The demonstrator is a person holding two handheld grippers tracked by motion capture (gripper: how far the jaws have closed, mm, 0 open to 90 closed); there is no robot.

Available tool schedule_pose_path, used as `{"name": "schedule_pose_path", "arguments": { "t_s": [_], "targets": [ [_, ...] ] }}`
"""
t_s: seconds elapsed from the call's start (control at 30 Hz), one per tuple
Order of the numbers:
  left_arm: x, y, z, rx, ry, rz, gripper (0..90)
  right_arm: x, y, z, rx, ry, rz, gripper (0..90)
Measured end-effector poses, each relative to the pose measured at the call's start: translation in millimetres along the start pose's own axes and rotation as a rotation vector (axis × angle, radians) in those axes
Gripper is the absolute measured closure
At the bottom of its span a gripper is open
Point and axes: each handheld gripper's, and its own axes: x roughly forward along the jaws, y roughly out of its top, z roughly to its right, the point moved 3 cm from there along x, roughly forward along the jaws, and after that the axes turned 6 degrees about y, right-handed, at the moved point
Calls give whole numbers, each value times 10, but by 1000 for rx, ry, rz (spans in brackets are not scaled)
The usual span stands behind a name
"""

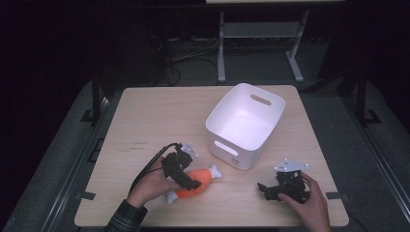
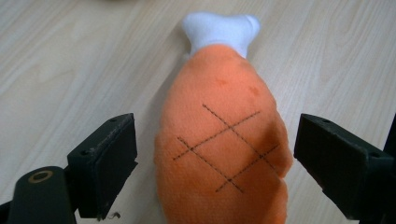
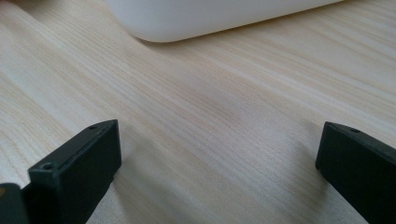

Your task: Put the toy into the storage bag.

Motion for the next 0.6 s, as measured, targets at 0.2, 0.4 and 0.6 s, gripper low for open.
{"name": "schedule_pose_path", "arguments": {
  "t_s": [0.2,0.4,0.6],
  "targets": [
    [46,7,30,8,-4,-15,126,0,0,0,0,0,0,0],
    [142,11,76,15,-4,-37,126,0,0,0,0,0,0,0],
    [226,3,78,37,13,-78,126,0,0,0,0,0,0,0]
  ]
}}
